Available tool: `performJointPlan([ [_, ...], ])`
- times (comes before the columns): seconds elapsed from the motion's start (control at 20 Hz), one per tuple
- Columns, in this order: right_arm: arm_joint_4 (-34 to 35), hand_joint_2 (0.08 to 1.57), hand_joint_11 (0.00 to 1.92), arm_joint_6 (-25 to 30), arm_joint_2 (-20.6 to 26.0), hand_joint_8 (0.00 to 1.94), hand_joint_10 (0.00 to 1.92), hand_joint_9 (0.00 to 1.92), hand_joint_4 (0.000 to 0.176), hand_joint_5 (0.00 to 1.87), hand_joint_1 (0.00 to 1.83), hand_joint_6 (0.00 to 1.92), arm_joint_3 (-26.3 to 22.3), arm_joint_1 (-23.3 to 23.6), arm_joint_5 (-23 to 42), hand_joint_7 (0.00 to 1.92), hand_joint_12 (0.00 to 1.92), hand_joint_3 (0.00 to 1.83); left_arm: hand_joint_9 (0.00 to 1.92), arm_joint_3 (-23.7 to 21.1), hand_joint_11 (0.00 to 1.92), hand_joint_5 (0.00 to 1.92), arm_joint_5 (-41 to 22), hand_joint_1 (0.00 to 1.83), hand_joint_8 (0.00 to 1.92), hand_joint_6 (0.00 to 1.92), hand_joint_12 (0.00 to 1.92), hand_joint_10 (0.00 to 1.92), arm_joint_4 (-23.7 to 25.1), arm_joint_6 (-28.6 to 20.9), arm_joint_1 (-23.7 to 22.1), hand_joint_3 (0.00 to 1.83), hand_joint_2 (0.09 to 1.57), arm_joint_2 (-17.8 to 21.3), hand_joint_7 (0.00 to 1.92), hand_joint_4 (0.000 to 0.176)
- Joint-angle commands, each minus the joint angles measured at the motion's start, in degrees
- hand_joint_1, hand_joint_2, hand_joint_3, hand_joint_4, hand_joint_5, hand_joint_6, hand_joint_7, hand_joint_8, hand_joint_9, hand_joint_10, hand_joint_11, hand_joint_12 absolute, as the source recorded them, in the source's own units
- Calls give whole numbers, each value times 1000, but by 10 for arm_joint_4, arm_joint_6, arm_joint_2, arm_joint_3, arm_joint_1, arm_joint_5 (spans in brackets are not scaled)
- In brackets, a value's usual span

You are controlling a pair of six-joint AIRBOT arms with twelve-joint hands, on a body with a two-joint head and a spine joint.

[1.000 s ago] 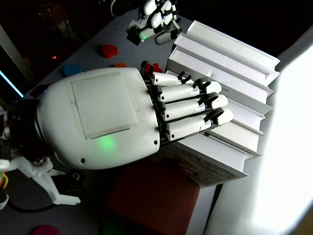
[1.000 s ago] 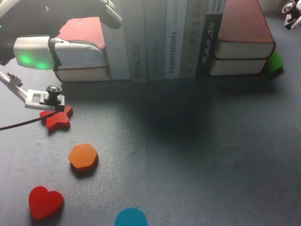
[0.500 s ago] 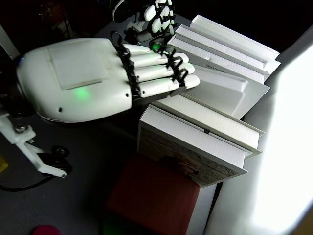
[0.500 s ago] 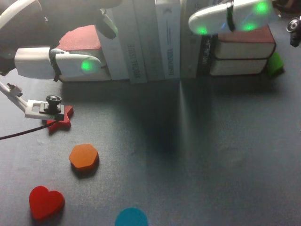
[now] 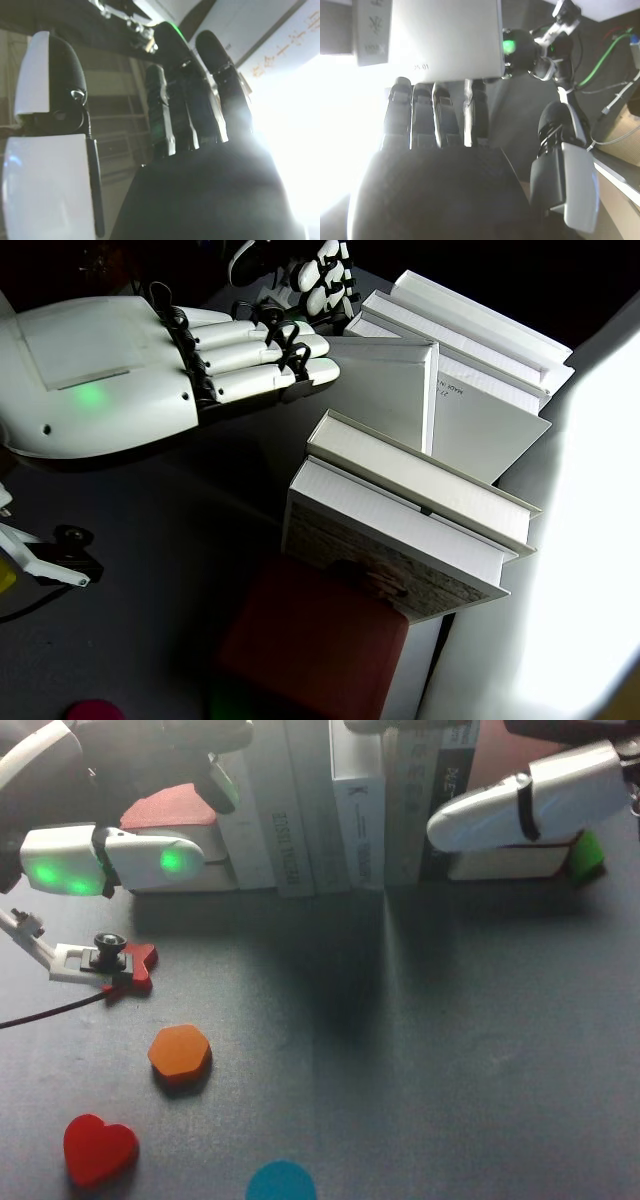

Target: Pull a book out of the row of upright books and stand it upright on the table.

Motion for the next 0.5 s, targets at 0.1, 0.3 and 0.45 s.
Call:
performJointPlan([
  [0.1, 20, 1144, 0, 4, 15, 0, 0, 0, 74, 292, 90, 3, -16, -5, 22, 0, 0, 7, 509, -2, 250, 572, -64, 1126, 22, 23, 1426, 1163, -41, -5, 5, 0, 937, -3, 577, 0],
  [0.3, 20, 1134, 0, 4, 20, 0, 0, 0, 69, 200, 111, 0, -20, -7, 23, 0, 0, 0, 523, -4, 298, 602, -68, 1116, 12, 32, 1402, 1091, -48, -5, 13, 0, 939, -3, 556, 0],
  [0.45, 24, 1161, 0, 4, 26, 0, 0, 0, 97, 306, 130, 14, -24, -7, 27, 0, 0, 3, 588, -4, 225, 567, -70, 1064, 3, 9, 1438, 947, -50, -5, 15, 3, 956, -4, 545, 0],
])
